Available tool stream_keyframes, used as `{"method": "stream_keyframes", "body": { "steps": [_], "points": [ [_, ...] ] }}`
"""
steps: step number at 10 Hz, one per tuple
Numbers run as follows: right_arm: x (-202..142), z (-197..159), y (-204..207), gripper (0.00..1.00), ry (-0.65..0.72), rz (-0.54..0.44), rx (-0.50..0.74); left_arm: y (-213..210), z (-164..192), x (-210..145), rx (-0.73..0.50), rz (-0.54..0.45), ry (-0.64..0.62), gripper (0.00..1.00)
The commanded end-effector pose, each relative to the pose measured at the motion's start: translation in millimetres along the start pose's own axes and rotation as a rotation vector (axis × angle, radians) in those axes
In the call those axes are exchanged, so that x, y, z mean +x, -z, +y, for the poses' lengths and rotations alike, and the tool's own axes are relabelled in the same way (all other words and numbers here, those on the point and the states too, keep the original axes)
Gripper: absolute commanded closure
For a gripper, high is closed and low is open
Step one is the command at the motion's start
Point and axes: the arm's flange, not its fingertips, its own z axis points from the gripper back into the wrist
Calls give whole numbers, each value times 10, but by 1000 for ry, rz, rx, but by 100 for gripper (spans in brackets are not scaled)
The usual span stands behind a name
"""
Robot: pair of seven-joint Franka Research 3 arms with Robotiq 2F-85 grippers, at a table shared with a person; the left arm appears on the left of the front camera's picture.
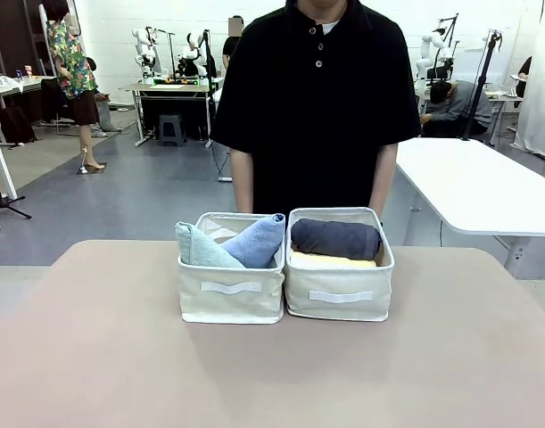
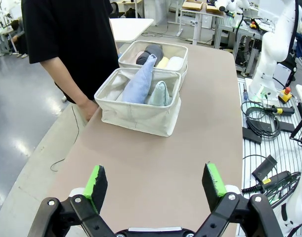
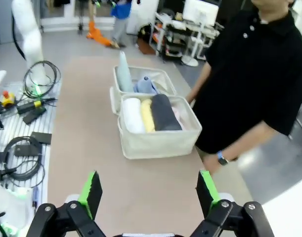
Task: Sort the towels based on their folding style.
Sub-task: Pick up another triangle-folded towel from the table and place it in the left Fabric basket.
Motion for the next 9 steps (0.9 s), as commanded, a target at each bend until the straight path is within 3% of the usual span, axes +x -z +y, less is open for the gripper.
{"method": "stream_keyframes", "body": {
  "steps": [1, 9],
  "points": [
    [28, -3, -34, 0, 12, 50, -32, -6, -2, 10, 6, -21, 19, 0],
    [28, -3, -34, 0, 12, 50, -32, -6, -2, 10, 6, -21, 19, 0]
  ]
}}
